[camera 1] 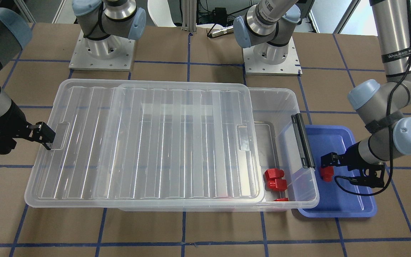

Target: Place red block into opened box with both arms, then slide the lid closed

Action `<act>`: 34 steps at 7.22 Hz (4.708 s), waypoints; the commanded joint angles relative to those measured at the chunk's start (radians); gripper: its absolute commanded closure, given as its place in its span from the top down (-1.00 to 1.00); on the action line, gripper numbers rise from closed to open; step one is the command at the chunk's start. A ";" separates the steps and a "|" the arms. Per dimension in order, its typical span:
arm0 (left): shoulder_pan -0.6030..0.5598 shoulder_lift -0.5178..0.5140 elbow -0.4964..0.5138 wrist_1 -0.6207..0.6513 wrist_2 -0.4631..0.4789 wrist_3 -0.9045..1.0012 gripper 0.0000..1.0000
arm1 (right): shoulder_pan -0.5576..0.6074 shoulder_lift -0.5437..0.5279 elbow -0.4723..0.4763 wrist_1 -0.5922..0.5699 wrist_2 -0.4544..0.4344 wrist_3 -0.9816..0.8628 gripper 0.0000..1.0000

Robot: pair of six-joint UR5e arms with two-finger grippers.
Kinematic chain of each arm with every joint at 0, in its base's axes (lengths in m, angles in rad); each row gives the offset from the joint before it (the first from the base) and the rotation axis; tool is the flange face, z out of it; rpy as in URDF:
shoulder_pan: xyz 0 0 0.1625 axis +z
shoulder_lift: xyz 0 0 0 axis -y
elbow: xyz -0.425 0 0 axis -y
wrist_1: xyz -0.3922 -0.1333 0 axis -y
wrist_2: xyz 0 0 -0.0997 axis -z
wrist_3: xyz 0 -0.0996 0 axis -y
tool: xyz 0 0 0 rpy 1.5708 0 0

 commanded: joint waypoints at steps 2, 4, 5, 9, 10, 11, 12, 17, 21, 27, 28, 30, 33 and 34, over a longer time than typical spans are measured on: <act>-0.001 -0.041 0.001 0.019 0.001 -0.001 0.88 | -0.056 -0.004 -0.004 0.020 -0.003 -0.083 1.00; -0.001 -0.052 0.000 0.016 0.001 -0.002 -0.33 | -0.059 -0.003 -0.022 0.026 -0.007 -0.137 1.00; -0.001 -0.053 0.000 0.017 0.001 -0.002 -0.99 | -0.083 -0.003 -0.041 0.063 -0.008 -0.151 1.00; -0.004 -0.012 0.014 -0.001 0.001 -0.002 -1.00 | -0.119 -0.004 -0.044 0.078 -0.005 -0.191 1.00; -0.005 0.014 0.018 -0.013 0.001 -0.002 -1.00 | -0.119 -0.004 -0.046 0.078 -0.005 -0.191 1.00; -0.007 0.049 0.021 -0.036 0.003 -0.002 -1.00 | -0.119 -0.004 -0.049 0.080 -0.007 -0.189 1.00; -0.007 0.088 0.021 -0.071 0.003 -0.002 -1.00 | -0.119 -0.010 -0.058 0.096 -0.008 -0.189 1.00; -0.038 0.296 0.192 -0.441 -0.009 -0.010 -1.00 | -0.103 -0.131 -0.386 0.567 0.000 -0.109 1.00; -0.221 0.340 0.176 -0.451 -0.069 -0.183 -1.00 | 0.058 -0.141 -0.377 0.571 -0.005 0.115 1.00; -0.335 0.284 0.041 -0.267 -0.075 -0.346 -1.00 | 0.274 -0.090 -0.352 0.512 -0.007 0.403 1.00; -0.357 0.277 0.029 -0.242 -0.075 -0.350 -1.00 | 0.271 -0.092 -0.366 0.512 -0.002 0.418 1.00; -0.393 0.248 0.023 -0.210 -0.074 -0.357 -1.00 | 0.275 -0.122 -0.366 0.517 0.009 0.415 1.00; -0.395 0.212 -0.032 -0.158 -0.075 -0.348 -1.00 | 0.271 -0.057 -0.377 0.506 -0.005 0.409 1.00; -0.395 0.194 -0.066 -0.094 -0.075 -0.341 -1.00 | 0.269 -0.082 -0.454 0.579 -0.004 0.400 1.00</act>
